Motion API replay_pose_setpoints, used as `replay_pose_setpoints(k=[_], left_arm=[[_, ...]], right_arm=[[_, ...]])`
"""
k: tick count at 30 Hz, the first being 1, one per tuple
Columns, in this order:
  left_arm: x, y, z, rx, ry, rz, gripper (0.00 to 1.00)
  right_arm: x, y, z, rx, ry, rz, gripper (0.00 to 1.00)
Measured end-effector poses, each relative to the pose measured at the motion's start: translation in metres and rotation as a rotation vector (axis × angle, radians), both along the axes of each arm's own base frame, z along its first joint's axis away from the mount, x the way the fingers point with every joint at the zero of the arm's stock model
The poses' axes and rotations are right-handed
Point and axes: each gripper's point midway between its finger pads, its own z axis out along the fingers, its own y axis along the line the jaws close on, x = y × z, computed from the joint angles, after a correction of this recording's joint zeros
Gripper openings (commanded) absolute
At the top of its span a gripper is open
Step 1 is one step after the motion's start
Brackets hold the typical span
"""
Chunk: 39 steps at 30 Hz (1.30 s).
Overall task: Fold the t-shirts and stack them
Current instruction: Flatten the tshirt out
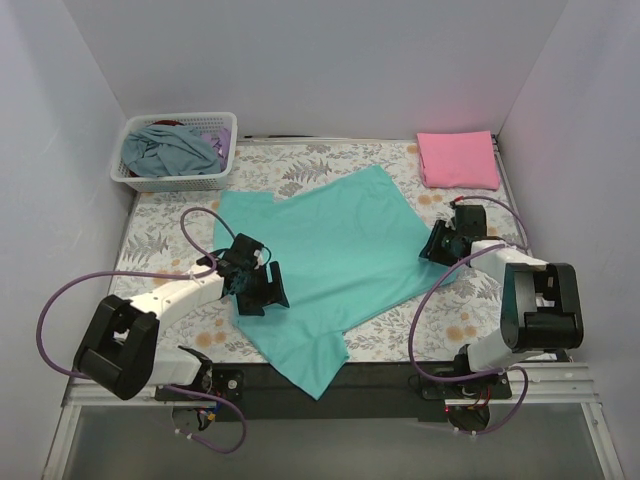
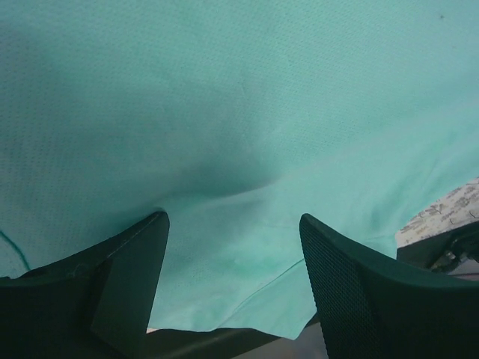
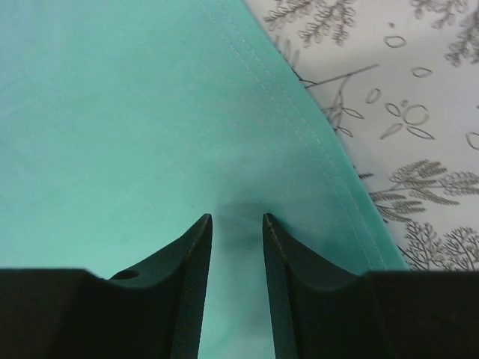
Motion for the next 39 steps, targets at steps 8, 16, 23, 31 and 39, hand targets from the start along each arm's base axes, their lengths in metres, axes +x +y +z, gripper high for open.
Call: replay_pose_setpoints(k=[8, 16, 23, 31, 39], left_arm=[[-0.018, -0.004, 0.002, -0.019, 0.067, -0.025, 0.72], [0.006, 0.013, 0.043, 0.038, -0.094, 0.098, 0.73], [0.082, 0.064, 0.052, 0.192, -0.238, 0.329, 0.73], [0.148, 0.087, 0.022, 0.358, -0.237, 0.371, 0.72], [0.188, 0.089, -0.008, 0.464, -0.224, 0.31, 0.72]], right_arm=[[-0.016, -0.03, 0.002, -0.057, 0.021, -0.095, 0.43], [-0.03, 0.019, 0.05, -0.071, -0.096, 0.102, 0.42], [-0.079, 0.123, 0.064, -0.018, -0.132, 0.498, 0.42], [-0.155, 0.166, 0.039, -0.046, 0.008, 0.758, 0.43], [-0.192, 0.153, 0.001, -0.129, 0.184, 0.806, 0.43]])
